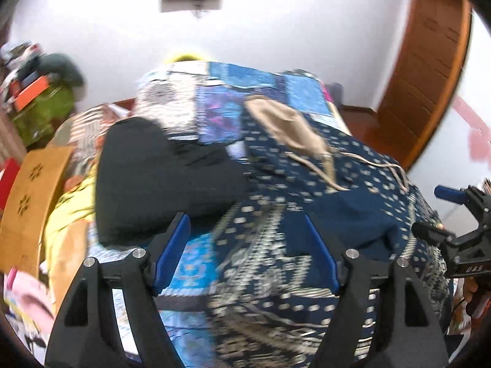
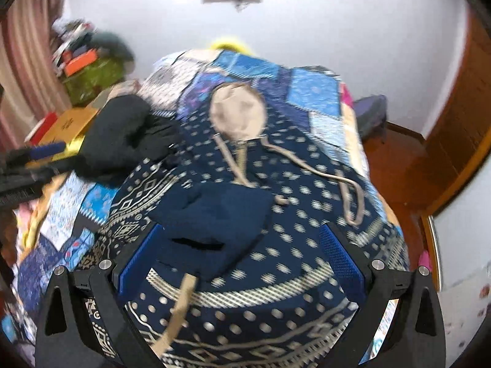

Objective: Fold large clothes

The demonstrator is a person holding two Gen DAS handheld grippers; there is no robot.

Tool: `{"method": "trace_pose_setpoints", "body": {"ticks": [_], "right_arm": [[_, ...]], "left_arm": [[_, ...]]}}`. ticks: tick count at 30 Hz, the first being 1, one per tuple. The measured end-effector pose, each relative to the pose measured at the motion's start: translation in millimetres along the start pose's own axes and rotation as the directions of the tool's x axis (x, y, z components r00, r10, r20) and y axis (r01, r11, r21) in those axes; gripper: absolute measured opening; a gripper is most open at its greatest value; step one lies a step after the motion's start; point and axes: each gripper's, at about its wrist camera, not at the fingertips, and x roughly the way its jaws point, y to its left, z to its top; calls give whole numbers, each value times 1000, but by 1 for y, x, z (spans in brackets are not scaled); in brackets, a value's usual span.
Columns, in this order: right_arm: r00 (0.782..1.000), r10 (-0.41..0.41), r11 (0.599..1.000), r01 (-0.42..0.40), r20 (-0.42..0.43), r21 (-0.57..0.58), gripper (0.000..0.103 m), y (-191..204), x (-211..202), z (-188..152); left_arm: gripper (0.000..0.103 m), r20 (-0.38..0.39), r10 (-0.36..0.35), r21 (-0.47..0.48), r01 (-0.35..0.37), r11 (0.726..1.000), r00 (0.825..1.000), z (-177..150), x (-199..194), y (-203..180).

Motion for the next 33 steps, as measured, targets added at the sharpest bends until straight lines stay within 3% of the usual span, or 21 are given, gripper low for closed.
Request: {"method": "trace_pose_setpoints", "body": {"ticks": [4, 9, 16, 23, 25, 27, 30, 33], "right_arm": [[996, 33, 996, -39, -86, -76, 100, 25, 32, 6], [981, 46, 988, -73, -190, -139, 99, 49, 67, 8], [946, 51, 980, -109, -319, -166, 95, 72, 118, 5], [947, -35, 964, -53, -319, -261, 65, 86, 140, -2], [950, -35, 965, -48, -310, -257, 50, 86, 139, -2], [953, -72, 966, -8, -294, -260, 28, 85, 139, 1], [954, -56, 976, -10, -293, -220, 16, 75, 138, 6], [964, -38, 985, -7, -264, -170, 11, 61, 127, 12]], "left_arm": [[75, -3, 63, -42, -63, 997, 998, -14, -6, 32], [75, -48, 81, -84, -85, 993, 996, -34, -2, 56], [75, -138, 36, -138, -55, 989, 990, -60, 24, 70], [75, -261, 4, -150, -44, 988, 965, -86, 60, 69], [75, -278, -6, -141, -35, 989, 961, -90, 65, 64], [75, -295, -24, -132, -16, 991, 955, -93, 70, 59], [75, -330, -74, -152, 25, 988, 941, -99, 78, 55], [75, -364, -89, -155, 34, 987, 927, -106, 85, 51]]}}
